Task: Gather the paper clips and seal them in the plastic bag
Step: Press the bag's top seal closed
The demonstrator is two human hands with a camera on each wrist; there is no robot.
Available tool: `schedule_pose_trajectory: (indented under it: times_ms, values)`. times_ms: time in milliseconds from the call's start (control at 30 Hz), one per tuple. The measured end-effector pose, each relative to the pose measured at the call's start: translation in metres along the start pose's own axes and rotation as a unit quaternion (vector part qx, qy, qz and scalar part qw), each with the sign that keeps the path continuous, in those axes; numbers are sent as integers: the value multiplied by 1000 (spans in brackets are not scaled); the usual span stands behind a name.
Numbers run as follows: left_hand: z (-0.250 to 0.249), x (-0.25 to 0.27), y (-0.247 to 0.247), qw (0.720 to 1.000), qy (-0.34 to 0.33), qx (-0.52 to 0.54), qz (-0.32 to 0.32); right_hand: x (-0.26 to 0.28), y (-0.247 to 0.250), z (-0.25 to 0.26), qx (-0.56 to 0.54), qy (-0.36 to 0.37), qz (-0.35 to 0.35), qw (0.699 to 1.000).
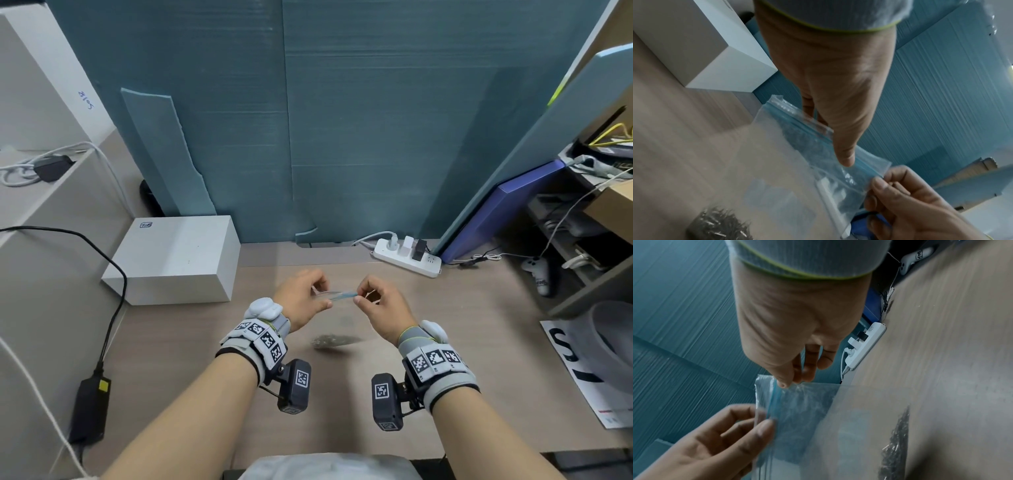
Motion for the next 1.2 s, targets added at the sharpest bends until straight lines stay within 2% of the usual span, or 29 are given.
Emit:
schedule_pose_trajectory:
  times_ms: [100,300,433,767,1033,1200]
  values:
    - [-3,2,-17,1000,-1,10,9,2,-1,3,5,8,11,1000]
    - [-21,5,-24,998,-29,-42,-42,5,4,0,10,11,28,999]
    - [-35,6,-33,997,-48,-45,-34,6,5,4,3,20,26,999]
    - [-46,5,-38,997,-32,-22,-62,11,13,-7,8,9,13,1000]
    - [-37,4,-41,998,-4,-31,-58,12,15,-9,50,27,33,998]
    - [-41,6,-45,997,-15,-50,-58,12,11,-6,85,19,47,995]
Point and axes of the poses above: each hand's wrist, its own x-axis away from the middle knuckle, its own y-axis out of the back of the hand, z = x × y, the point moved 9 cm from there along -x, towards the middle knuckle, and after that the axes turned 13 degrees about y, right-handed, at the moved point
